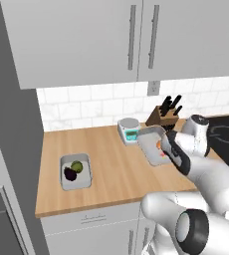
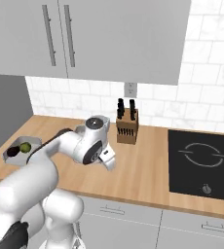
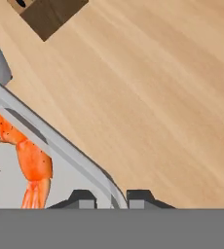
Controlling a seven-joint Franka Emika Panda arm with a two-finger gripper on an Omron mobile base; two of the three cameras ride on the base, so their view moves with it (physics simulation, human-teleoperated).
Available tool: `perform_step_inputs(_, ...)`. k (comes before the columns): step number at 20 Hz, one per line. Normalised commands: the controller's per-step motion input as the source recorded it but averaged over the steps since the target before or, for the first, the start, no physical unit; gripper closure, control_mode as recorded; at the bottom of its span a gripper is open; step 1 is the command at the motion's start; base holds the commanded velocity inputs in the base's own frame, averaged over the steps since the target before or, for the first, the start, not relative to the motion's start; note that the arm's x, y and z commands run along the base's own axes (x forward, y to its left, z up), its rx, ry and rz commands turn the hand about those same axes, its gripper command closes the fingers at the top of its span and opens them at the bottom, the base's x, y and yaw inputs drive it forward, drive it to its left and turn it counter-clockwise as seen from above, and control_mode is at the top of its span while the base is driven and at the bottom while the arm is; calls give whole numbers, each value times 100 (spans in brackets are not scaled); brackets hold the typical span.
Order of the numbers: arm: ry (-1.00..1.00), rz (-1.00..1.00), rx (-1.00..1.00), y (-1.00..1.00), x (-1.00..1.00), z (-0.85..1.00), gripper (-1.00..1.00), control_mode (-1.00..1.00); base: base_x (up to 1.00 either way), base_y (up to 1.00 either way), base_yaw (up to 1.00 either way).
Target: Take the meat container that has the shrimp and place it on the second highest rack of the freezer. Then take the vegetable container that has the lime and eggplant and place it on the highest rack of the freezer.
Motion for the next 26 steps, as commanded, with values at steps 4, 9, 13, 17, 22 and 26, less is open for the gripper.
perform_step_inputs(4,-1,-29,0,36,-25,80,100,-100,0,0,0)
perform_step_inputs(9,0,-1,6,1,-82,71,100,-100,0,0,0)
perform_step_inputs(13,2,0,5,0,-87,57,100,-100,0,0,0)
perform_step_inputs(17,0,0,3,0,-78,57,100,-100,0,0,0)
perform_step_inputs(22,-1,0,1,0,-84,22,100,-100,0,0,0)
perform_step_inputs(26,-1,1,0,2,-32,0,100,-100,0,0,0)
